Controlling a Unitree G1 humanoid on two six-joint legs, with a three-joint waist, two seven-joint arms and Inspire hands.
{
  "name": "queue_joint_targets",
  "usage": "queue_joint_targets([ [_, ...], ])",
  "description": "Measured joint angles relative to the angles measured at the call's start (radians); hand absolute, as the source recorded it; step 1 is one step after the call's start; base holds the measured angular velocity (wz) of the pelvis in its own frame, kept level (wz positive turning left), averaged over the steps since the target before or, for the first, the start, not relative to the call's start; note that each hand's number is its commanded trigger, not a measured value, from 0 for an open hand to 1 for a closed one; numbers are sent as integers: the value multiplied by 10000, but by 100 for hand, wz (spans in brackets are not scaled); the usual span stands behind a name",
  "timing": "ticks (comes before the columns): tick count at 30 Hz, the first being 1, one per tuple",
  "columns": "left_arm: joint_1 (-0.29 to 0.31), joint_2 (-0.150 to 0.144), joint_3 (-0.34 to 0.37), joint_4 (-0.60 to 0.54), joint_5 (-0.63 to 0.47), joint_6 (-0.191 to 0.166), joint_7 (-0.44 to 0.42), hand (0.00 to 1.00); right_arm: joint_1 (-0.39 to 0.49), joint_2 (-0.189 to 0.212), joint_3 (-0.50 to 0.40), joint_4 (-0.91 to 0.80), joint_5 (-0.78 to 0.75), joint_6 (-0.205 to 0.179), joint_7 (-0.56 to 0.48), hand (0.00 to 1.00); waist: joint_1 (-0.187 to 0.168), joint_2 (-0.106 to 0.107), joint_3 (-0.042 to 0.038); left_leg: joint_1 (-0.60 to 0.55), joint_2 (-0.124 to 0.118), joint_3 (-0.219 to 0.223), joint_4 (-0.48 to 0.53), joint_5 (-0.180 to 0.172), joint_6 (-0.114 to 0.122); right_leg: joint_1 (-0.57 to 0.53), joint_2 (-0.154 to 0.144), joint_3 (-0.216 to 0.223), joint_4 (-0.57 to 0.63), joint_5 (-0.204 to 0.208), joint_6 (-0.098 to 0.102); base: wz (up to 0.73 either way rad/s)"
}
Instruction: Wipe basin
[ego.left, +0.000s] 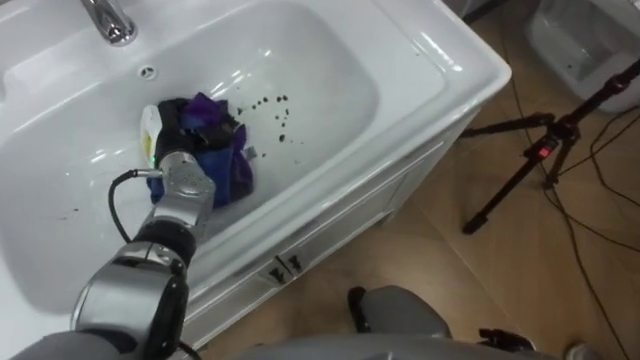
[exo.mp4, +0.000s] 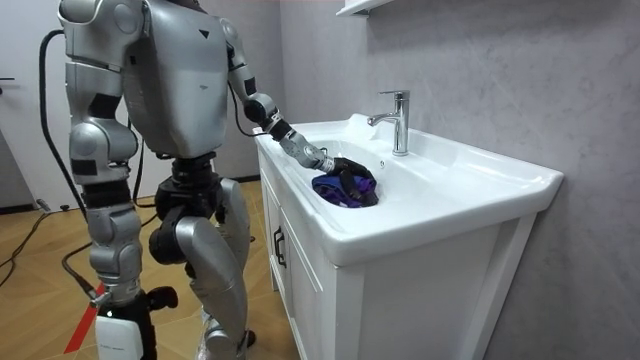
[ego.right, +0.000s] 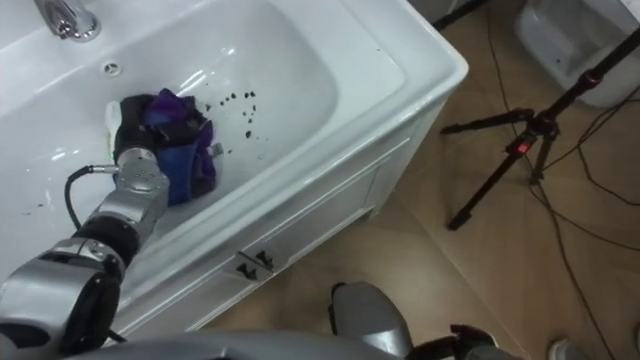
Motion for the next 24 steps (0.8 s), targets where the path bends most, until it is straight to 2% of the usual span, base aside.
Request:
queue_joint_targets([
  [5,-569,-223,12,42,11,-143,22,100,182,90,-10,35,47,15,-10,0,-366,-109,30,-28,32,367,-8,-51,19,-112,69,184,-5,72,-7,-21],
  [8,-685,-213,12,23,17,-286,49,100,287,96,-17,51,25,18,-9,0,-493,-116,35,-64,69,439,9,-96,-3,-166,146,301,-33,102,-10,-14],
  [14,-716,-205,7,-18,1,-325,48,100,308,90,-18,29,25,18,4,0,-484,-119,28,-193,116,452,52,-98,-7,-195,165,279,-187,207,-14,0],
  [20,-804,-218,-17,-27,-316,-354,38,100,155,98,11,-83,36,-6,-6,0,-489,4,-37,-309,180,427,115,-98,1,-125,182,231,-491,402,-8,0],
  [24,-1028,-202,-198,-25,-599,-177,34,100,147,100,105,-86,223,-15,3,0,-513,33,-9,-343,186,415,156,-106,14,-108,171,216,-508,451,5,1],
])
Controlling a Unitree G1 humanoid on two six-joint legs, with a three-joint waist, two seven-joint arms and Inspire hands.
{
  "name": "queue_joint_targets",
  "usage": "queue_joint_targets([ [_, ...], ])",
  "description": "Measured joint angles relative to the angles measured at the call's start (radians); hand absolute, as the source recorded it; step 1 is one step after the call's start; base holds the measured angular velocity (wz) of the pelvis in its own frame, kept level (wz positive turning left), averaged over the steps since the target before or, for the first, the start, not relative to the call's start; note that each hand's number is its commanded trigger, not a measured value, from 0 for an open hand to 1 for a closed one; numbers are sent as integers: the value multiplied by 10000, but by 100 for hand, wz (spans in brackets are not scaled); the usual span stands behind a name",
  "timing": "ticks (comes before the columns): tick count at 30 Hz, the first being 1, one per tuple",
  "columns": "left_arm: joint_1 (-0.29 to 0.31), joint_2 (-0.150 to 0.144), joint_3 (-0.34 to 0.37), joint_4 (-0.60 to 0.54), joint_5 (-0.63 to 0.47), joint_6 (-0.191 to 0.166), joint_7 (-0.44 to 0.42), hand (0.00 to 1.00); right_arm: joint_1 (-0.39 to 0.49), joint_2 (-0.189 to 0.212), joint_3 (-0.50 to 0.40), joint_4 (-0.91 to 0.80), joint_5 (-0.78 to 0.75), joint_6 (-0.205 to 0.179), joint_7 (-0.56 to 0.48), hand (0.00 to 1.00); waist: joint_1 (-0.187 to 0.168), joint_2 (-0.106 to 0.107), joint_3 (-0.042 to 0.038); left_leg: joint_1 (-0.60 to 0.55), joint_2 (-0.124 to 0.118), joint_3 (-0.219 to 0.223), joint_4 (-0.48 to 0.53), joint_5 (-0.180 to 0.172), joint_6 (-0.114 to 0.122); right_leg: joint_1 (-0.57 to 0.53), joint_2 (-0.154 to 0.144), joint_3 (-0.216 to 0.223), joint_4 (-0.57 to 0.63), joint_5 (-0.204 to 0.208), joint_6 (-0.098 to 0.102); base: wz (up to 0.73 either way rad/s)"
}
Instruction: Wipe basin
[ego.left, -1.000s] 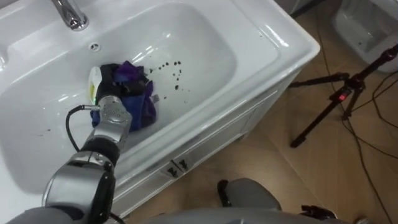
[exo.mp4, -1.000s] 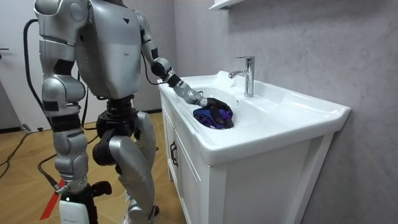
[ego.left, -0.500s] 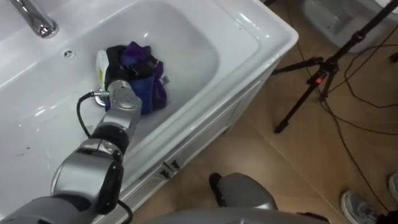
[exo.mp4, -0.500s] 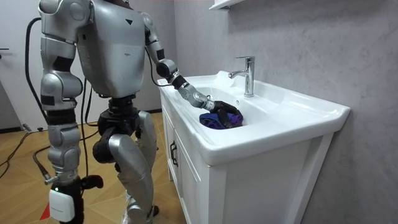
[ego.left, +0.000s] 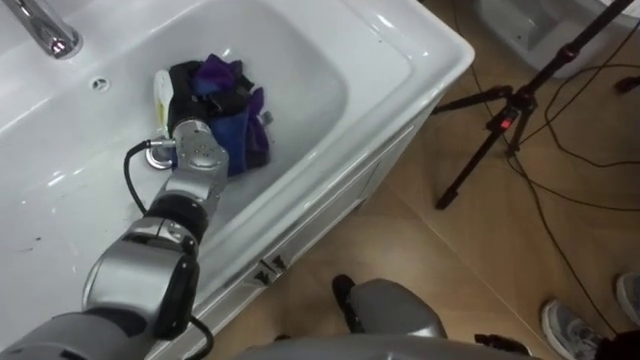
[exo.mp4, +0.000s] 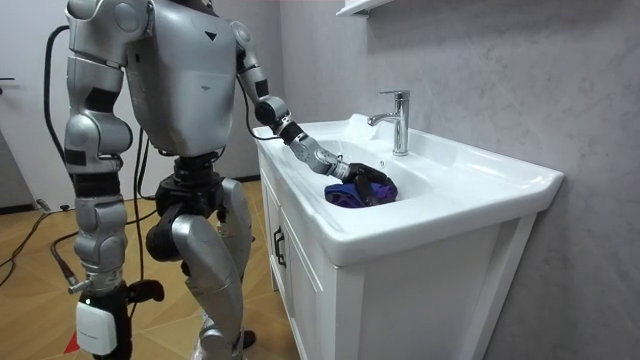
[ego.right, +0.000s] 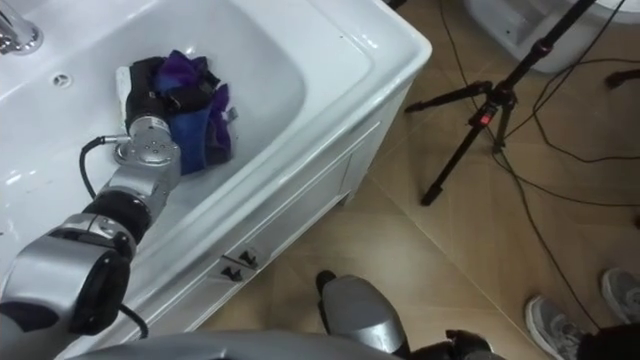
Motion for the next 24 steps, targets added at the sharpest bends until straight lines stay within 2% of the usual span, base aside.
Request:
queue_joint_targets([
  [6,-214,13,-85,1,-298,39,-7,100,-22,-4,85,370,197,-7,117,0,-80,123,117,23,3,23,-7,-1,1,-8,21,44,17,24,4,0],
  [12,-313,177,-84,-1,-386,44,3,100,-3,-11,106,738,217,-10,221,0,-266,176,131,20,21,-17,2,-2,-1,25,35,43,8,37,-9,0],
  [19,-527,121,-187,-447,-775,50,-115,100,4,-39,289,776,190,-19,367,0,-315,179,131,-2,25,-35,-7,-2,-1,7,42,28,-10,37,-9,0],
  [24,-563,-38,-192,-715,-779,101,-123,100,-26,-34,716,696,166,-30,425,0,-330,178,130,6,12,-19,-69,0,1,22,27,-11,-51,37,-9,0],
])
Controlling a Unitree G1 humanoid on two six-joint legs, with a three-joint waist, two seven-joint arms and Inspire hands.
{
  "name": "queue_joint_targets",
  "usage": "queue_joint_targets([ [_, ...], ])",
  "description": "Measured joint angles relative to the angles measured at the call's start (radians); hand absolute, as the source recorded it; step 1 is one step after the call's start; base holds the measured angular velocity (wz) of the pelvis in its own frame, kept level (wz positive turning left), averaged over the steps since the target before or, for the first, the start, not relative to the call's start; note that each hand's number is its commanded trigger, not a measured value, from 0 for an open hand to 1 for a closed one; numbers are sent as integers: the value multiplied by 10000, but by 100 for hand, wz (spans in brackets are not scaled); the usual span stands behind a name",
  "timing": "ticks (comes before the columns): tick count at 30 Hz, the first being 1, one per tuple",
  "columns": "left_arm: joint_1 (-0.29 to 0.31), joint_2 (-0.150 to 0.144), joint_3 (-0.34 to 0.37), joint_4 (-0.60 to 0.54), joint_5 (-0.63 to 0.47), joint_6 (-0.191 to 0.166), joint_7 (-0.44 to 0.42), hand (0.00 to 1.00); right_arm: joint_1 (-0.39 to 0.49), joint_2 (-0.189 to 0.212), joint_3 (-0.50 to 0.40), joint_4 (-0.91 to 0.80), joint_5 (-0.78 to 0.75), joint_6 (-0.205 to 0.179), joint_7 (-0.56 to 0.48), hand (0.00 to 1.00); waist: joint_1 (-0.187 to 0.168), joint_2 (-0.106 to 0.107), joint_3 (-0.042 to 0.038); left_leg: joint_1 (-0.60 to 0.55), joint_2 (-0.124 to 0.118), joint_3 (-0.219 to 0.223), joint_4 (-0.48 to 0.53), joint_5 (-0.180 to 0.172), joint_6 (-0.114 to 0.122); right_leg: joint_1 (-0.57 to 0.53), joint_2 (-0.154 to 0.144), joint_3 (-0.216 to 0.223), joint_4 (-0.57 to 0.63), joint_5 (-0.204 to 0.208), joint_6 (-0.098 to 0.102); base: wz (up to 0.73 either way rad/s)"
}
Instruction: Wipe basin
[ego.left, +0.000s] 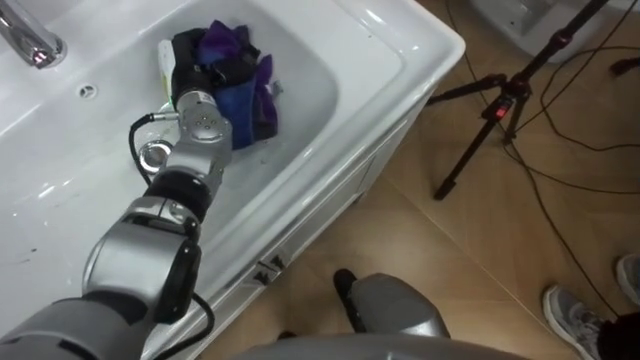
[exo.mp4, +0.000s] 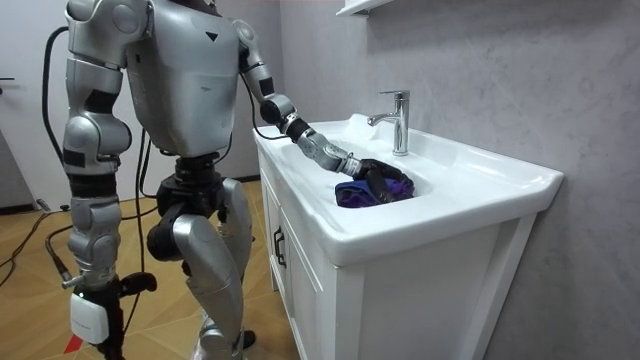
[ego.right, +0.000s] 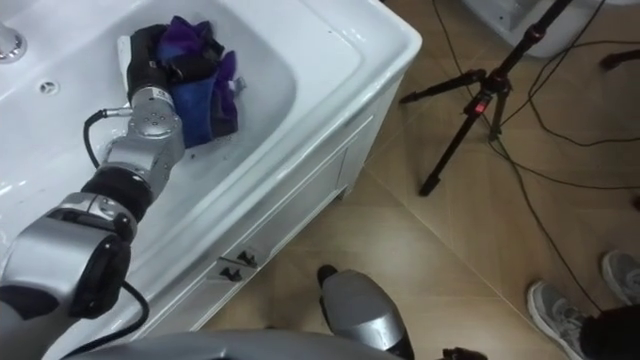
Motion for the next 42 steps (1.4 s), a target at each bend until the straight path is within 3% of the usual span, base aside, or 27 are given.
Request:
queue_joint_targets([
  [13,-72,91,-238,17,147,148,-200,100,179,-29,163,-215,98,-204,-53,0,36,1,-3,217,30,8,-52,-1,-2,249,26,-3,-135,15,5,0],
  [18,-70,196,-261,248,1103,458,-399,100,419,-28,117,-242,-9,20,-10,0,62,3,-2,523,33,7,-181,-9,-15,489,64,13,-142,13,3,-1],
  [25,227,358,-230,1102,2118,524,-843,100,422,-28,-80,-316,-35,259,13,0,140,12,-5,746,70,-14,-207,-42,-61,819,90,-15,-178,-21,-27,0],
  [30,927,407,-272,1339,2417,298,-854,100,343,-51,-294,-331,-118,247,-6,0,381,156,-98,805,74,-251,-180,-23,-84,992,68,-213,-283,-41,-49,10],
  [34,1434,423,-401,1330,2499,177,-901,100,288,-100,-442,-338,-128,248,-6,0,600,130,-142,891,40,-412,-246,-15,-96,1141,20,-402,-295,-154,-69,16],
  [42,1917,403,-351,1336,4581,-22,-785,100,147,-93,-498,-654,-322,271,-302,0,1293,-32,-231,1009,-18,-597,-329,4,-120,1255,-46,-614,-292,-290,-76,7],
])
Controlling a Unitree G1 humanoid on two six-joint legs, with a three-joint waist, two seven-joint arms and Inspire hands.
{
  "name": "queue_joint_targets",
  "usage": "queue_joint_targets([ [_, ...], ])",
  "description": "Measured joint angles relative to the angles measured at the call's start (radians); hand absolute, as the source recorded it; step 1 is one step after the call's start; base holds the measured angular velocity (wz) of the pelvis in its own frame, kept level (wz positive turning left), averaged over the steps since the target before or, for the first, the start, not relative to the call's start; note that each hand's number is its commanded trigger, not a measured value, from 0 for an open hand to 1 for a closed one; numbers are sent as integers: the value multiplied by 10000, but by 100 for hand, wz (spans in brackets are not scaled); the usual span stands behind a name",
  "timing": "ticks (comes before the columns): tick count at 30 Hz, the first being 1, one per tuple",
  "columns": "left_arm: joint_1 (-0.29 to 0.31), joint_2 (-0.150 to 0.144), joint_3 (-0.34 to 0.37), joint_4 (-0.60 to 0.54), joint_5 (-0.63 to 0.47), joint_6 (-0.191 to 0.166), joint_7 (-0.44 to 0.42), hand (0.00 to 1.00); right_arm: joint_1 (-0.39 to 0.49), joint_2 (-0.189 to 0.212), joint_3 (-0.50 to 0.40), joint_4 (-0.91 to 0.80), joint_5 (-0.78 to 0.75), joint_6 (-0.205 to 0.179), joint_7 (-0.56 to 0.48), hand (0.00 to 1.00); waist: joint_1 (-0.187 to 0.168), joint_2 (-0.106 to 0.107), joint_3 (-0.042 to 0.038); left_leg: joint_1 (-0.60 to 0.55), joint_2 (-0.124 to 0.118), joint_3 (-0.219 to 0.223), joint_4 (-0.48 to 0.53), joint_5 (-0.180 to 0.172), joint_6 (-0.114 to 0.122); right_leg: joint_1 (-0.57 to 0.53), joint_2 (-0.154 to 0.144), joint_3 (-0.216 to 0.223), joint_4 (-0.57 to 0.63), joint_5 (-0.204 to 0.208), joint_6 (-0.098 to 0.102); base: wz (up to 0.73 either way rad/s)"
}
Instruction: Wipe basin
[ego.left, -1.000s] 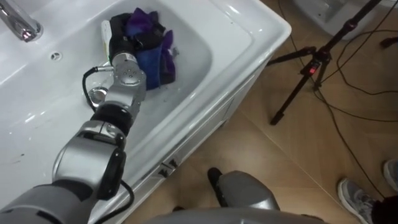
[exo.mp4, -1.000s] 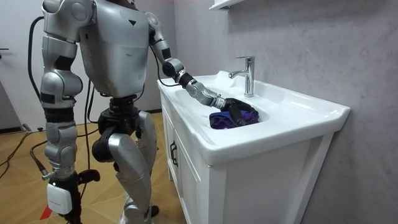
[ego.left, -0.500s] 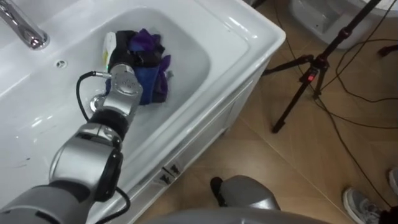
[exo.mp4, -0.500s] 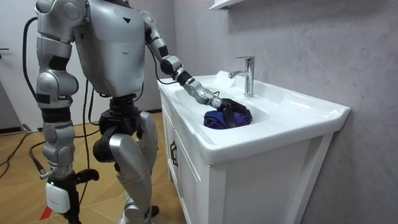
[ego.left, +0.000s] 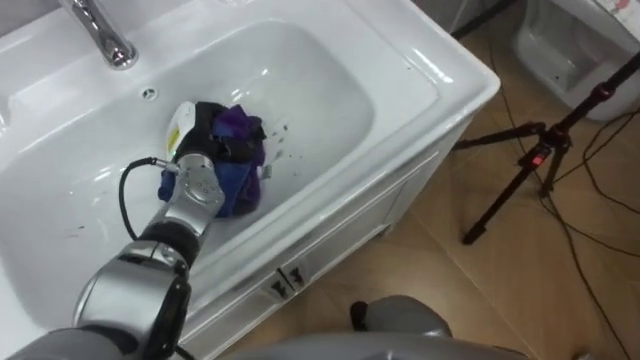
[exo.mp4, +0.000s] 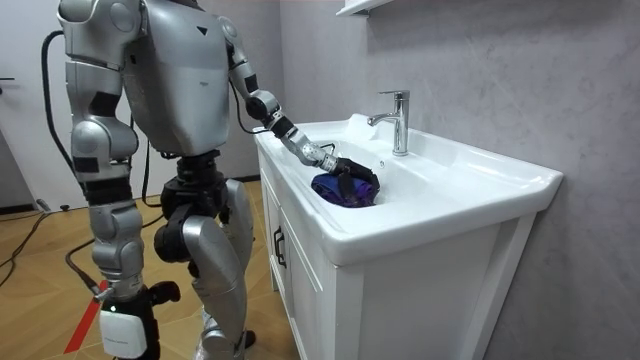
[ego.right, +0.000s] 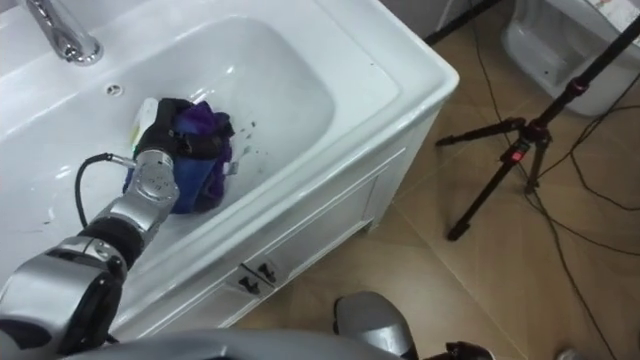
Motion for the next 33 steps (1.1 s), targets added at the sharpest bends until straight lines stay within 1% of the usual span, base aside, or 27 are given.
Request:
queue_joint_targets([
  [1,62,-4,10,2,47,-5,32,100,8,1,0,2,2,1,-4,0,23,-3,-2,75,3,-11,-54,6,-10,66,7,-6,-7,-15,-4,0],
  [2,195,-15,98,1,229,-35,109,100,54,4,0,2,4,2,-5,0,60,-13,-35,203,3,-18,-109,9,-17,193,28,-5,-10,-35,-17,0],
  [3,303,-35,167,1,461,-93,210,100,48,6,-1,-2,-4,0,0,0,114,-15,-45,270,11,-41,-133,10,-23,273,40,-8,-16,-54,-17,0],
  [5,419,-40,198,-10,961,-208,356,100,73,11,-124,6,-3,-5,12,0,282,-23,-60,323,4,-48,-138,17,-35,300,48,-5,-16,-74,-19,0],
  [8,649,-15,397,6,1684,-203,672,100,123,9,-397,6,-9,-2,-34,0,442,-13,-73,423,3,-72,-146,18,-36,407,42,-29,-33,-110,-28,2],
  [10,866,-1,495,8,1904,-213,847,100,129,10,-504,9,-8,11,-28,0,506,-7,-77,526,8,-121,-170,23,-46,549,26,-100,-136,-111,-30,9],
  [11,977,-27,568,8,2074,-213,929,100,165,19,-717,11,-10,15,-6,0,499,-12,-105,607,8,-185,-226,31,-56,655,25,-171,-181,-114,-34,9],
  [13,1084,-24,594,8,2303,-212,1076,100,196,18,-978,9,-111,19,11,0,510,-7,-117,711,8,-229,-302,39,-70,763,35,-202,-217,-122,-35,4],
  [14,1210,-23,708,-4,2629,-212,1134,100,214,11,-1222,17,-128,29,26,0,535,35,-183,774,19,-234,-420,43,-76,816,60,-209,-320,-129,-40,0],
  [15,1376,-13,992,-54,3088,-210,1160,100,218,13,-1531,27,-221,102,66,0,553,97,-229,876,49,-234,-450,54,-97,940,97,-226,-403,-112,-60,0],
  [16,1467,12,1068,-65,3263,-209,1211,100,234,13,-1619,27,-313,111,77,0,556,123,-243,928,61,-234,-472,59,-108,1003,114,-226,-422,-110,-64,0],
  [19,1869,277,1315,-65,3943,-208,1619,100,373,8,-1988,71,-450,230,59,0,753,270,-249,1153,144,-254,-492,34,-194,1271,218,-205,-558,-109,-128,-4],
  [21,2227,564,1484,-112,4302,-181,2141,100,446,3,-2180,102,-505,325,49,0,859,324,-244,1239,168,-387,-520,68,-254,1391,243,-255,-575,-147,-188,8],
  [22,2280,652,1536,-111,4324,-159,2171,100,453,4,-2266,102,-608,328,56,0,877,343,-245,1263,174,-427,-523,73,-261,1432,247,-280,-597,-154,-198,13],
  [24,2519,965,1841,-113,4676,-90,2363,100,423,-12,-2587,119,-955,312,78,0,971,421,-252,1287,195,-568,-470,90,-281,1541,251,-350,-709,-166,-230,6],
  [25,2570,1026,1888,-119,4766,-71,2417,100,412,-26,-2642,139,-1013,307,82,0,1002,453,-250,1287,195,-596,-451,90,-281,1551,250,-355,-711,-172,-237,0],
  [26,2682,1115,1966,-149,4897,-39,2507,100,372,-66,-2726,174,-1079,308,79,0,1034,529,-262,1289,195,-645,-442,90,-281,1566,247,-374,-721,-182,-247,3],
  [27,2810,1166,1968,-226,4922,38,2580,100,307,-110,-2745,231,-1105,312,78,0,1035,617,-264,1290,191,-711,-441,90,-281,1574,243,-395,-720,-194,-253,5],
  [29,2918,1195,2013,-225,5106,42,2652,100,301,-126,-2989,229,-1179,309,81,0,1029,721,-256,1330,180,-954,-442,91,-281,1649,232,-464,-716,-243,-267,8],
  [30,3008,1211,2079,-224,5171,42,2666,100,308,-132,-3120,235,-1238,318,81,0,1033,751,-257,1418,179,-1122,-443,91,-281,1744,238,-473,-701,-287,-292,5],
  [32,3154,1239,2161,-224,5182,44,2706,100,313,-160,-3267,233,-1288,316,91,0,1032,783,-264,1531,181,-1313,-417,94,-283,1871,241,-465,-705,-350,-321,0],
  [33,3207,1241,2164,-229,5239,48,2739,100,311,-195,-3402,217,-1284,315,85,0,1035,825,-252,1576,189,-1414,-418,94,-283,1934,233,-473,-714,-368,-336,0],
])
